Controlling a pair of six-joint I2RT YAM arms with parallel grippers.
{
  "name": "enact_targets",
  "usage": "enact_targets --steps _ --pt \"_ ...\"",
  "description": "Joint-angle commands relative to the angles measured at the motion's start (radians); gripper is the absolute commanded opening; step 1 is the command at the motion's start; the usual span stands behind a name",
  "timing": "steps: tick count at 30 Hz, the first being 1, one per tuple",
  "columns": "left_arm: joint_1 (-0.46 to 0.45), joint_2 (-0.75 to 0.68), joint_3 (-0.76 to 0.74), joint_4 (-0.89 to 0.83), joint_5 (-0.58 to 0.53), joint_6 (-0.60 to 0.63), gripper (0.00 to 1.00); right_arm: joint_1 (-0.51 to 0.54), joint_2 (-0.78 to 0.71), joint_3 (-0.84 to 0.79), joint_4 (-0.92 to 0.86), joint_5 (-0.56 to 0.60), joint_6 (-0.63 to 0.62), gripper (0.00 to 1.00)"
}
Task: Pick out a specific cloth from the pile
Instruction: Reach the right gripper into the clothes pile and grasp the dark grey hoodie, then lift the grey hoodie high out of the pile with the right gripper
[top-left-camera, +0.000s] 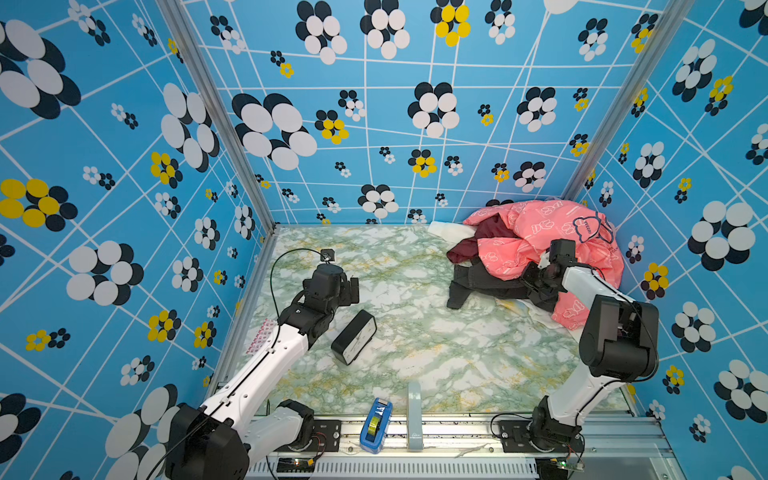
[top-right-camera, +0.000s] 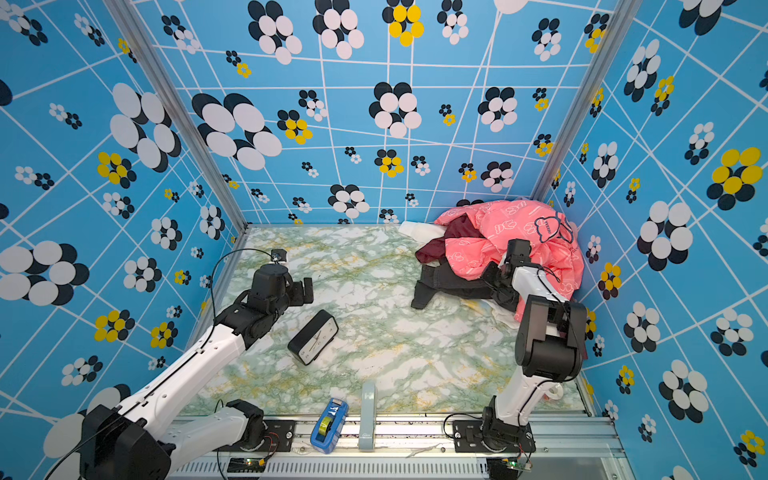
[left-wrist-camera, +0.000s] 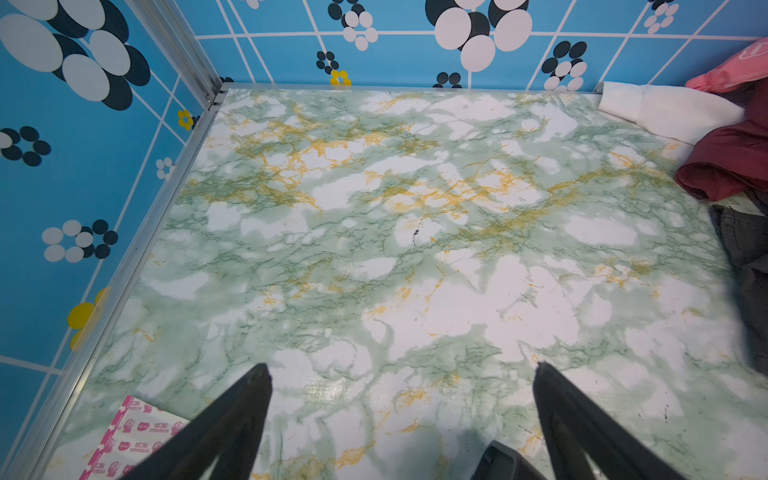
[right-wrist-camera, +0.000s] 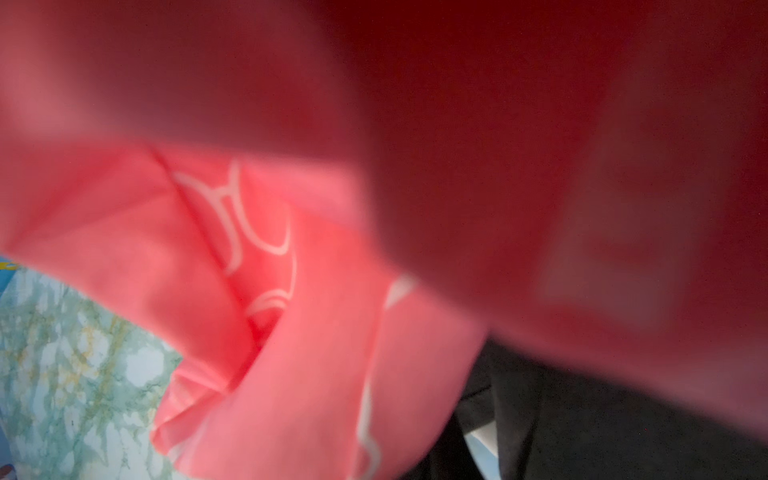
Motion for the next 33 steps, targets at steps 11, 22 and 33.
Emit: enact_targets --steps 11,22,33 --pt "-0.009 -0.009 0.011 -0.014 -0.013 0.002 0.99 -0.001 -0.173 -0.056 0.016 0.035 0.024 0.0" --pt "-0.009 -0.043 -0.015 -0.005 -0.024 0.004 0.99 -0.001 -0.361 -0.004 -0.003 0.092 0.02 0.0" --pt "-0.009 -0.068 -0.029 -0.004 -0.033 0.013 0.99 -0.001 -0.526 -0.004 0.121 0.122 0.059 0.0"
